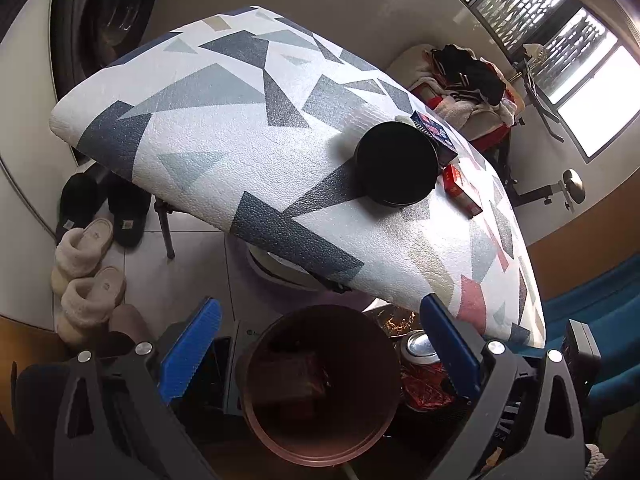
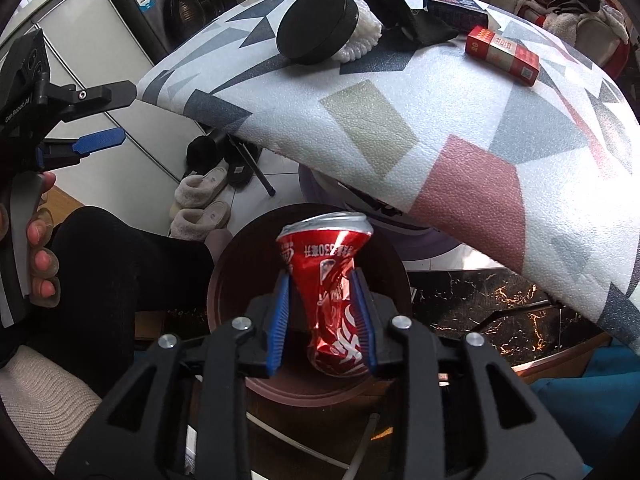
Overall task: Collect trash
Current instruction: 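Lower the red can into the bin and open the right gripper, then grasp the red-and-white paper box with the right gripper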
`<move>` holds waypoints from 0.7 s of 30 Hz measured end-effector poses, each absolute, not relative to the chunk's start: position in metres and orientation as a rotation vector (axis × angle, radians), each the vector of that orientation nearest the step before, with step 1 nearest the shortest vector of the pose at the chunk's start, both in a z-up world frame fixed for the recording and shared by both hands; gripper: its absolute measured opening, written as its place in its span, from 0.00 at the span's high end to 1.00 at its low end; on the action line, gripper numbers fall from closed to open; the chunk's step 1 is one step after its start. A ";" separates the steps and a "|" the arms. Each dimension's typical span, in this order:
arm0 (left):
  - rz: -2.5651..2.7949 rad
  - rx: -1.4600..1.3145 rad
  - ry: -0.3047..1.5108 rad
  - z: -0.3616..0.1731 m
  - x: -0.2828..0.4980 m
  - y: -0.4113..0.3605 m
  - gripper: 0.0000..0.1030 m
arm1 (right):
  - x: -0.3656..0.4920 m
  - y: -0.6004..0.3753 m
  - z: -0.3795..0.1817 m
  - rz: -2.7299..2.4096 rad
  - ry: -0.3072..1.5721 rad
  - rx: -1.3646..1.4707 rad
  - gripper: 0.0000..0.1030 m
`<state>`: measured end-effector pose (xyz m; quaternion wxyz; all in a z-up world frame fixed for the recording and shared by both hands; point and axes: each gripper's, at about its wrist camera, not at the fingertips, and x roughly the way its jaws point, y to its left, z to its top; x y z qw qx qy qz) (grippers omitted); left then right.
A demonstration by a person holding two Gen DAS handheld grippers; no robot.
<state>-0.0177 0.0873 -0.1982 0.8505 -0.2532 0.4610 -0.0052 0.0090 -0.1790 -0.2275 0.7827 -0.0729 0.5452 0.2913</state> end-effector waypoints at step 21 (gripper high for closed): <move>-0.022 -0.488 0.953 -0.192 -0.009 0.083 0.05 | 0.033 -0.212 -0.205 0.462 1.067 -0.112 0.05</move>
